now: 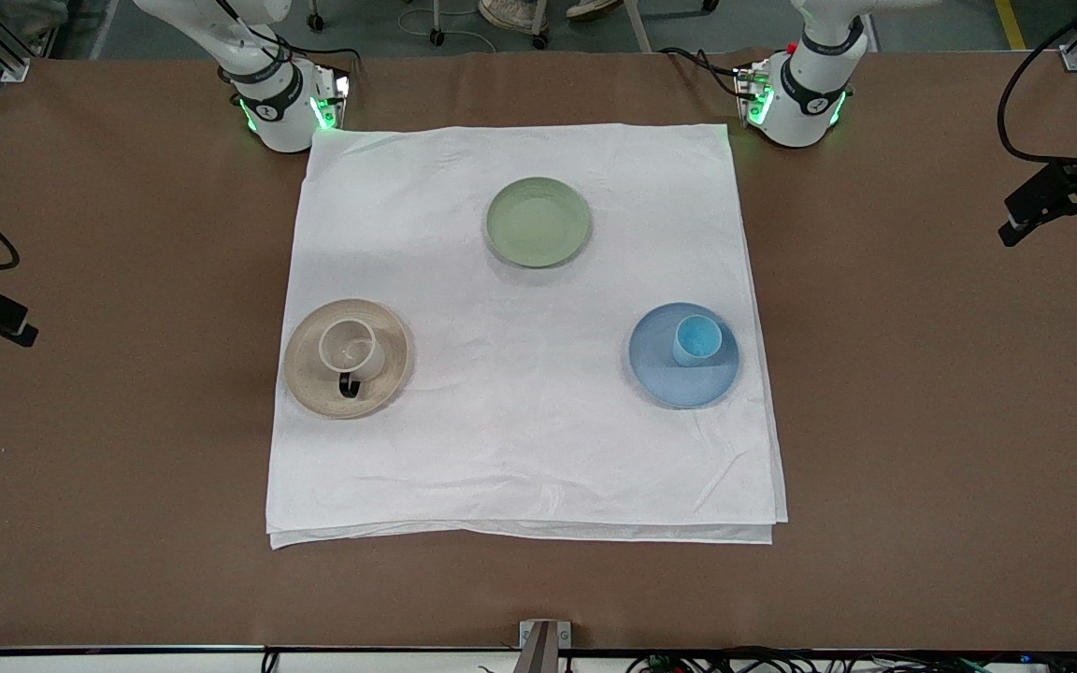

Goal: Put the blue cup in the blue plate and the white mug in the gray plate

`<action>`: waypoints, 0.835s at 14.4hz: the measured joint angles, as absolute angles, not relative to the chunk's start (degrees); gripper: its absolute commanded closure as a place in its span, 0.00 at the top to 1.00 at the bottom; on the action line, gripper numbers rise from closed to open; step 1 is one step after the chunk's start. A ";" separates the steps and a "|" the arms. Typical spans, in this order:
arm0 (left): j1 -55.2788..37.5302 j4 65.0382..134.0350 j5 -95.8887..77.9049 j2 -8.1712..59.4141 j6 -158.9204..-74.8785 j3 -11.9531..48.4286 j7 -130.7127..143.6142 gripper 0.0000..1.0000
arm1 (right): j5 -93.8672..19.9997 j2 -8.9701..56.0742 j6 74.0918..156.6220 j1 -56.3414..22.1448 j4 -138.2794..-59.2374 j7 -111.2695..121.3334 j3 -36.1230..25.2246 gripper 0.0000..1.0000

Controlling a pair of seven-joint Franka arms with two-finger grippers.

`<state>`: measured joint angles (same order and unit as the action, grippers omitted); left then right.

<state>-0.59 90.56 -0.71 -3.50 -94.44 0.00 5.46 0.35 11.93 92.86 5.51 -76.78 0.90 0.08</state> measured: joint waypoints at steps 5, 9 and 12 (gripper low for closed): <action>-0.60 89.45 -0.71 -1.86 -94.39 0.00 5.46 1.00 | 0.35 9.81 92.84 4.32 -78.60 1.01 -1.42 1.00; -0.60 89.39 -0.71 -1.86 -94.37 0.00 5.46 1.00 | 0.35 8.47 92.65 3.93 -80.27 1.03 -1.57 1.00; -0.60 89.38 -0.71 -1.86 -94.37 0.00 5.46 1.00 | 0.35 6.43 94.37 3.80 -84.59 1.04 -1.59 1.00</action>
<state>-0.60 89.38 -0.71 -1.86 -94.37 0.00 5.46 0.35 6.43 94.37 3.80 -84.59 1.04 -1.59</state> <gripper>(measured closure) 0.000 0.000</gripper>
